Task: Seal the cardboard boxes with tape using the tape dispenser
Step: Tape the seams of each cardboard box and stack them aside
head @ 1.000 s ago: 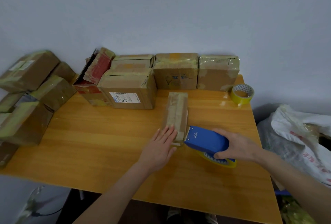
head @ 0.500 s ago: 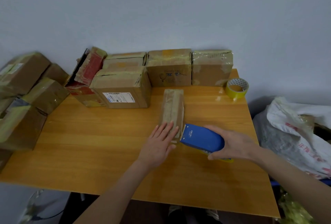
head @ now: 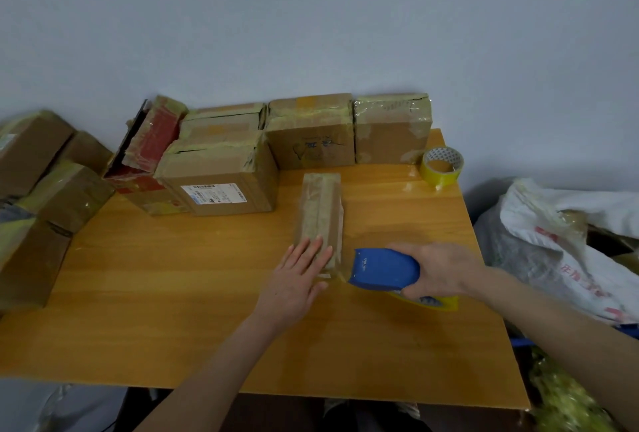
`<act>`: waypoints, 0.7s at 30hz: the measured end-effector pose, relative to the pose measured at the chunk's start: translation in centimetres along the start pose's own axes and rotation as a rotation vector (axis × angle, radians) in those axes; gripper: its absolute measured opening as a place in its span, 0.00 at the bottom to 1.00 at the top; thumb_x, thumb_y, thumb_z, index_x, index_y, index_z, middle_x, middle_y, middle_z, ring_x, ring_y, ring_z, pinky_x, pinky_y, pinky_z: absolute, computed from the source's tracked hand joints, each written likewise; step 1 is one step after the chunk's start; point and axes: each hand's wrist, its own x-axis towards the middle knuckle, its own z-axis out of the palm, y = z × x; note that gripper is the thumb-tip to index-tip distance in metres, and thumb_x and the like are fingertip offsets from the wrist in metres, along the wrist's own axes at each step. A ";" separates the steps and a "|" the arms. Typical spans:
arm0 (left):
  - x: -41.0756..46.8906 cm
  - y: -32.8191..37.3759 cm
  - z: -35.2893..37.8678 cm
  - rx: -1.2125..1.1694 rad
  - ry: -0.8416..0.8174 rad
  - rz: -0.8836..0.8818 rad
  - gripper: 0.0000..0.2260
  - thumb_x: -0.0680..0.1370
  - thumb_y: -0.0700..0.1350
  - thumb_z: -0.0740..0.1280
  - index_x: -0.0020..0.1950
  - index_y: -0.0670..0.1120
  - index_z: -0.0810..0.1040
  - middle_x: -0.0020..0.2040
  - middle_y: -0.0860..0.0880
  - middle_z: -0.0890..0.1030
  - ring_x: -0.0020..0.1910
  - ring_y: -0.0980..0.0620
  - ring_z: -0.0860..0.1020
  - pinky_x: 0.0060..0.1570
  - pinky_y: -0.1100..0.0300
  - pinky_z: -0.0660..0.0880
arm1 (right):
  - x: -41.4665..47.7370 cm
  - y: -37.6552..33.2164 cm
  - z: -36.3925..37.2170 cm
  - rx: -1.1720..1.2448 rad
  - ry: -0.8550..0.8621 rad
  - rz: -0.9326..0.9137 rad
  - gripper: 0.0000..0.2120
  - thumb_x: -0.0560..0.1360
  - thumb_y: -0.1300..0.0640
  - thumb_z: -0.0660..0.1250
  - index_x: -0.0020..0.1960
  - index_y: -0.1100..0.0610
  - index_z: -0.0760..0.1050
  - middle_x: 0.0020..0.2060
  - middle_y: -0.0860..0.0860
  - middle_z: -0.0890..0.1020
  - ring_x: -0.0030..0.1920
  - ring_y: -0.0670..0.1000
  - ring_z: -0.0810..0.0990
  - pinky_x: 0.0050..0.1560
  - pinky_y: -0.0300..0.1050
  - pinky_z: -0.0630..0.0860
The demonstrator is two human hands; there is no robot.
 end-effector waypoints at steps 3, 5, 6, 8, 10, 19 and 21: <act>0.2 0.2 -0.3 -0.019 0.003 0.012 0.25 0.82 0.59 0.46 0.78 0.57 0.43 0.78 0.49 0.54 0.77 0.49 0.49 0.76 0.51 0.46 | 1.7 -1.3 -0.1 -0.061 -0.041 -0.002 0.38 0.69 0.35 0.65 0.75 0.36 0.53 0.53 0.47 0.79 0.53 0.52 0.77 0.45 0.45 0.75; 0.3 0.3 -0.3 -0.036 -0.001 0.011 0.25 0.81 0.59 0.46 0.77 0.58 0.43 0.79 0.50 0.52 0.78 0.49 0.48 0.74 0.49 0.42 | 2.6 -1.9 -0.8 -0.078 -0.082 0.002 0.39 0.68 0.36 0.65 0.75 0.35 0.52 0.53 0.46 0.78 0.52 0.52 0.75 0.45 0.45 0.73; 0.3 0.4 -0.4 -0.048 -0.003 0.011 0.24 0.81 0.60 0.44 0.76 0.59 0.42 0.79 0.51 0.50 0.78 0.50 0.46 0.73 0.49 0.40 | 2.9 -2.1 -1.3 -0.086 -0.104 -0.002 0.38 0.68 0.36 0.65 0.74 0.35 0.53 0.52 0.46 0.77 0.51 0.51 0.74 0.45 0.45 0.74; 0.2 0.3 -0.3 -0.059 0.013 0.013 0.24 0.81 0.61 0.41 0.76 0.58 0.42 0.79 0.51 0.50 0.78 0.50 0.46 0.73 0.49 0.41 | 3.5 -2.6 -2.5 -0.105 -0.145 -0.016 0.37 0.67 0.36 0.66 0.73 0.35 0.56 0.52 0.44 0.77 0.50 0.50 0.75 0.46 0.46 0.75; 0.1 0.1 -0.2 -0.055 0.021 0.007 0.24 0.81 0.62 0.39 0.77 0.58 0.44 0.78 0.50 0.52 0.77 0.49 0.49 0.73 0.48 0.43 | 3.9 -3.0 -3.4 -0.109 -0.180 -0.016 0.36 0.67 0.37 0.67 0.73 0.37 0.59 0.53 0.45 0.78 0.50 0.51 0.77 0.47 0.47 0.77; -0.1 0.2 -0.5 -0.004 -0.002 0.023 0.25 0.81 0.57 0.51 0.77 0.52 0.55 0.77 0.47 0.60 0.75 0.45 0.59 0.70 0.44 0.54 | 3.3 -2.3 -4.5 -0.163 -0.058 0.198 0.28 0.66 0.38 0.66 0.63 0.44 0.70 0.39 0.44 0.77 0.41 0.50 0.77 0.37 0.43 0.74; 0.0 0.3 -0.6 -0.016 0.011 0.014 0.25 0.81 0.58 0.49 0.77 0.52 0.54 0.77 0.47 0.59 0.75 0.46 0.58 0.71 0.44 0.54 | 2.8 -0.2 -4.7 0.051 0.030 0.276 0.27 0.66 0.40 0.68 0.62 0.44 0.70 0.39 0.45 0.80 0.41 0.49 0.79 0.39 0.45 0.77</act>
